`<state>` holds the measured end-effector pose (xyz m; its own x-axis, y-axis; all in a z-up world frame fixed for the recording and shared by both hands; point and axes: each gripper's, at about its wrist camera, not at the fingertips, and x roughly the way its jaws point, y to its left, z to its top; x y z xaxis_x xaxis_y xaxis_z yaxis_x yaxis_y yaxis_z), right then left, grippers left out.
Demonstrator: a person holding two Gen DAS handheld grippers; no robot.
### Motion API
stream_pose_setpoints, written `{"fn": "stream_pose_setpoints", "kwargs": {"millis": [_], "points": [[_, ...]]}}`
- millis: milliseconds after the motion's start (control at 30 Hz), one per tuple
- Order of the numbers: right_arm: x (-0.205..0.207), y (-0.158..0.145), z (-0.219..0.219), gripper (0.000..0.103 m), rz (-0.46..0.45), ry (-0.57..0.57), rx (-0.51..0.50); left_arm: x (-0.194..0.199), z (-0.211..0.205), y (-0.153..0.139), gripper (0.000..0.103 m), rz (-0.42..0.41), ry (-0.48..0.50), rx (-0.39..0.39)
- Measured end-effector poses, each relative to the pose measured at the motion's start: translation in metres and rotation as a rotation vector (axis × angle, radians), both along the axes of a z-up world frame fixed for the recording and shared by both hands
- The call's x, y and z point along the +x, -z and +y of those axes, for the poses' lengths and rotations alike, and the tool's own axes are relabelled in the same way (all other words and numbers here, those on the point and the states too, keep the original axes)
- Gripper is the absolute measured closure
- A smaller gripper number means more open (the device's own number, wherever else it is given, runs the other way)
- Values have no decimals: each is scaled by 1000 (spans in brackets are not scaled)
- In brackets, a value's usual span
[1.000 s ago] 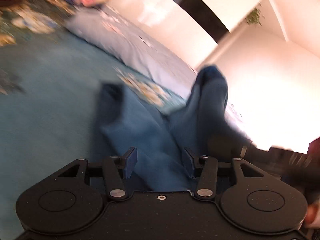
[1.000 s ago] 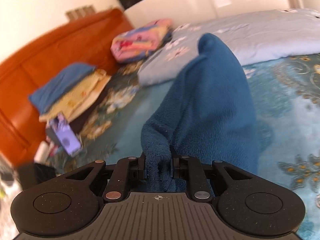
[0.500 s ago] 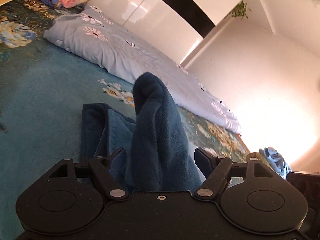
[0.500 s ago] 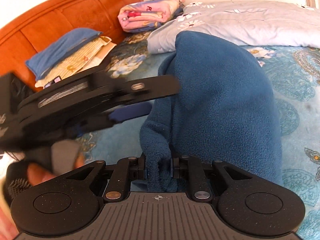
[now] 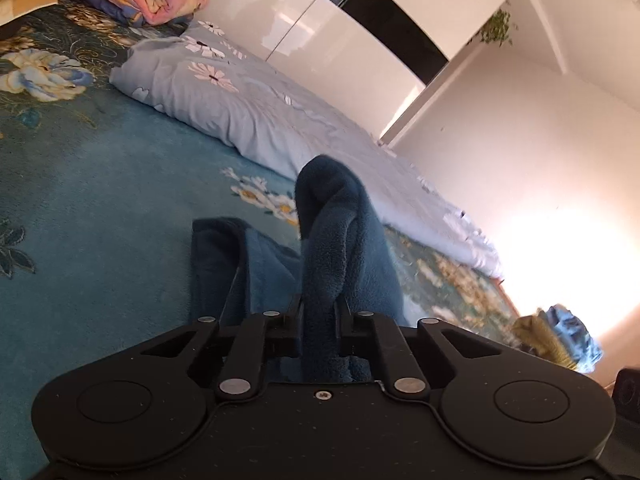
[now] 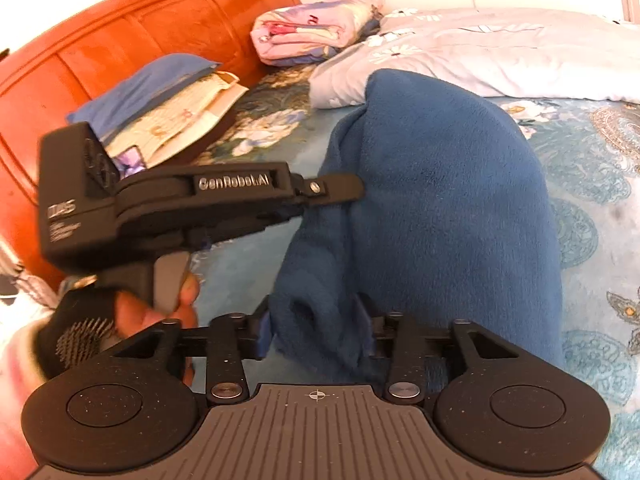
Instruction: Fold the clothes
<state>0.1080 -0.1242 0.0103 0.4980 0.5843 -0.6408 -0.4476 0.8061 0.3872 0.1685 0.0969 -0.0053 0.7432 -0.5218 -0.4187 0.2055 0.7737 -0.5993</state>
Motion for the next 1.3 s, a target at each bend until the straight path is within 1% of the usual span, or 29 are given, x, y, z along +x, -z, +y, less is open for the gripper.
{"fn": "stream_pose_setpoints", "kwargs": {"millis": [67, 100, 167, 200, 233, 267, 333, 400, 433, 500, 567, 600, 633, 733, 800, 867, 933, 1000, 1100, 1167, 1200, 1233, 1267, 1300], "points": [[-7, -6, -9, 48, -24, -6, 14, -3, 9, -1, 92, -8, -33, 24], [-11, -9, -15, 46, -39, 0, 20, -5, 15, 0, 93, -8, -53, 34], [-14, -10, -31, 44, -55, 50, 18, -6, 29, 10, 94, 19, -95, 35], [-16, -11, -38, 42, -61, 78, 16, -6, 36, 17, 98, 42, -120, 51], [-14, -7, -46, 40, -53, 112, 14, -5, 40, 23, 98, 61, -137, 77], [-12, -3, -54, 40, -41, 147, 13, -5, 43, 29, 98, 72, -128, 71], [-7, 6, -69, 40, -15, 218, 10, -7, 45, 34, 98, 81, -117, 32], [-3, 16, -81, 37, 11, 283, 16, -8, 41, 31, 96, 67, -106, 37], [-1, 20, -87, 28, 25, 314, 34, -8, 39, 30, 95, 65, -98, 38], [0, 28, -100, 23, 60, 351, 99, -7, 36, 27, 95, 57, -84, 37], [0, 35, -110, 6, 81, 375, 153, -9, 34, 24, 93, 46, -77, 34], [0, 38, -114, 3, 88, 386, 175, -10, 33, 23, 88, 43, -76, 36], [0, 41, -117, 0, 96, 393, 195, -11, 32, 22, 81, 41, -74, 41], [6, 52, -120, 0, 152, 420, 267, -14, 34, 20, 73, 37, -70, 36], [10, 61, -123, 0, 198, 428, 335, -17, 37, 17, 69, 34, -76, 19], [12, 72, -125, 0, 241, 440, 383, -19, 43, 13, 63, 19, -85, -3], [16, 83, -126, 0, 270, 456, 409, -21, 47, 6, 54, -2, -92, -17], [19, 95, -125, 0, 309, 462, 472, -21, 50, 1, 51, -18, -94, -27], [22, 106, -119, 0, 335, 458, 559, -19, 53, -2, 51, -19, -107, -27], [28, 107, -113, 1, 325, 453, 562, -17, 54, -1, 50, -11, -112, -22], [30, 108, -112, 5, 325, 455, 565, -17, 54, -1, 50, -7, -113, -19], [33, 108, -112, 16, 328, 459, 571, -16, 54, 0, 50, -2, -114, -15], [35, 108, -112, 25, 332, 463, 576, -16, 54, 1, 50, 2, -115, -13], [38, 105, -114, 28, 329, 459, 565, -16, 54, 1, 50, 6, -116, -12]]}}
